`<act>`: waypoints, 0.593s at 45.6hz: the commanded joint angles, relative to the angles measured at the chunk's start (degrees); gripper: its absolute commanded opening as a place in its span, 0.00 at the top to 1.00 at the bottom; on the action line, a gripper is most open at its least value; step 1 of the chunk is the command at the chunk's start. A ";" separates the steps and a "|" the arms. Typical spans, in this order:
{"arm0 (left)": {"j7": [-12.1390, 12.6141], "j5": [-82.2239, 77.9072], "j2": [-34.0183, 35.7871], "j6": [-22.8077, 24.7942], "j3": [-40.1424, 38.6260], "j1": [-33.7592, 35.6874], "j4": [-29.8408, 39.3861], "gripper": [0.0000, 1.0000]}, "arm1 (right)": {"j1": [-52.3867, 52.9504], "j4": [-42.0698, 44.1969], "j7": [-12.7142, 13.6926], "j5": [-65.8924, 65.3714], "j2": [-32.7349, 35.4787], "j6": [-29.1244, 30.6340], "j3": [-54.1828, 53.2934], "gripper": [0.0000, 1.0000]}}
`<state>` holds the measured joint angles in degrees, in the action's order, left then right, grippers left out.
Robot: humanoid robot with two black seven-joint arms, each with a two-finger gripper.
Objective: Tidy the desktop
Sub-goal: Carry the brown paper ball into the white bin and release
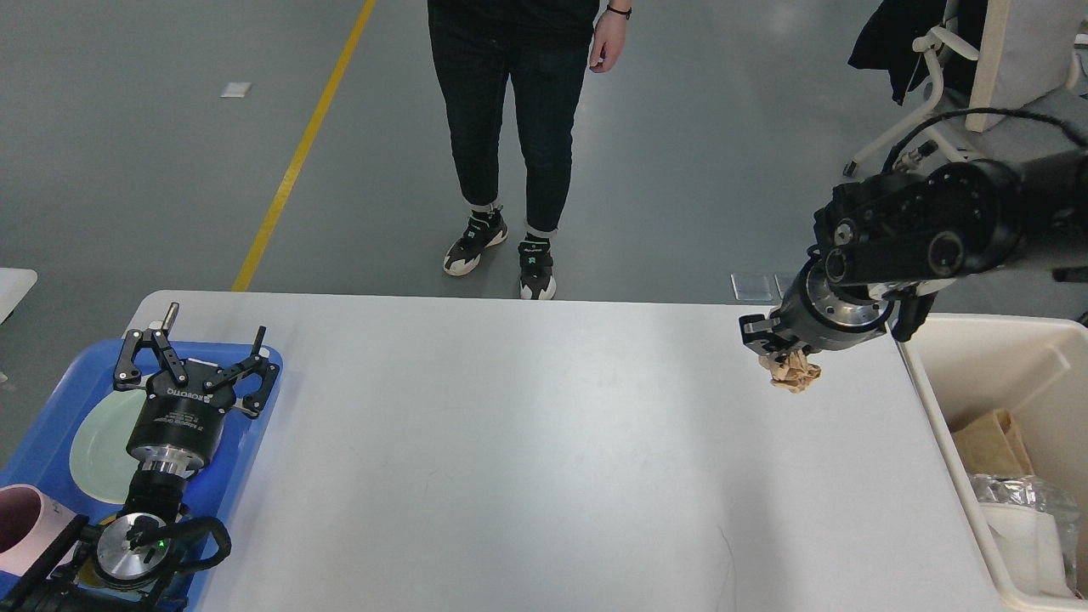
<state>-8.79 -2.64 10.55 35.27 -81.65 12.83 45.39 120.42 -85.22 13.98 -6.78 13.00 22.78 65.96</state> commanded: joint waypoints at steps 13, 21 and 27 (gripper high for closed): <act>0.00 0.00 -0.01 -0.02 0.00 0.01 -0.03 0.03 | 20.99 -14.45 -1.49 1.07 5.55 9.92 8.31 1.00; 0.00 0.00 -0.01 -0.02 0.00 0.01 0.05 0.03 | 21.34 -14.10 -14.75 1.07 2.83 9.48 17.26 1.00; 0.00 0.00 -0.01 -0.02 0.00 0.01 -0.03 0.03 | 21.08 -13.66 -16.79 1.07 2.21 8.07 22.19 1.00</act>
<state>-8.79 -2.64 10.55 35.27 -81.65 12.83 45.35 141.70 -99.25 -0.79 -5.71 15.45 31.97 84.10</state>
